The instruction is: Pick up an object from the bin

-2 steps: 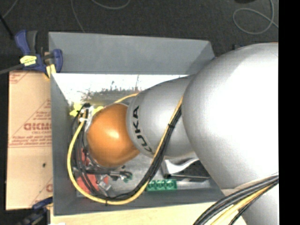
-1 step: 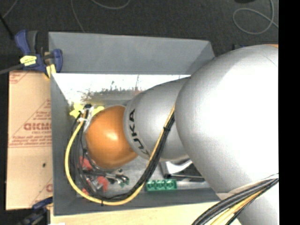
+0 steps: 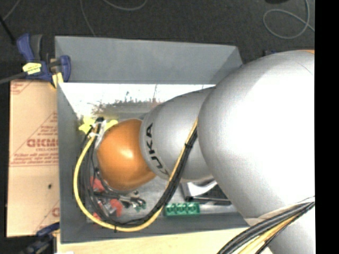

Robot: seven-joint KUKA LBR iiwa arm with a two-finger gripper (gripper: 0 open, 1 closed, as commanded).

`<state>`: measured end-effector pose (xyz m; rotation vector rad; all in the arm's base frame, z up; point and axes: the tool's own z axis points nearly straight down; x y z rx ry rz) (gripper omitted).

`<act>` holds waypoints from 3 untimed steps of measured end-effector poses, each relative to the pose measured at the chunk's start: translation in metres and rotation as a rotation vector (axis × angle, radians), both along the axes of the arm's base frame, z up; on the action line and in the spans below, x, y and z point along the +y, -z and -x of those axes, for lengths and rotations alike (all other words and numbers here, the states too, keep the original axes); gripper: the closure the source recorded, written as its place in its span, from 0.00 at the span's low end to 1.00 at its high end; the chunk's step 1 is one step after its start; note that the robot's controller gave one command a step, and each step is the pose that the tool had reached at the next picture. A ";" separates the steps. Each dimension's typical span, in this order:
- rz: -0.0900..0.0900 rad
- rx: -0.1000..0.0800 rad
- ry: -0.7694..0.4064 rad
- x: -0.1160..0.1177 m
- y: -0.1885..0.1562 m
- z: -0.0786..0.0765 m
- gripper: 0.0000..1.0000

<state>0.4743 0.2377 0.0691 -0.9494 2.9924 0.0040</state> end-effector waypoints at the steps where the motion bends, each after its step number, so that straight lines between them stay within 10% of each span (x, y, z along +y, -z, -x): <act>1: 0.000 0.001 0.009 -0.001 -0.005 0.001 1.00; 3: 0.003 0.005 0.003 -0.001 -0.034 0.002 1.00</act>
Offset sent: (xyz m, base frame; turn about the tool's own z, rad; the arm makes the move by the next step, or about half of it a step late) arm 0.0000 0.0000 0.0443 0.0000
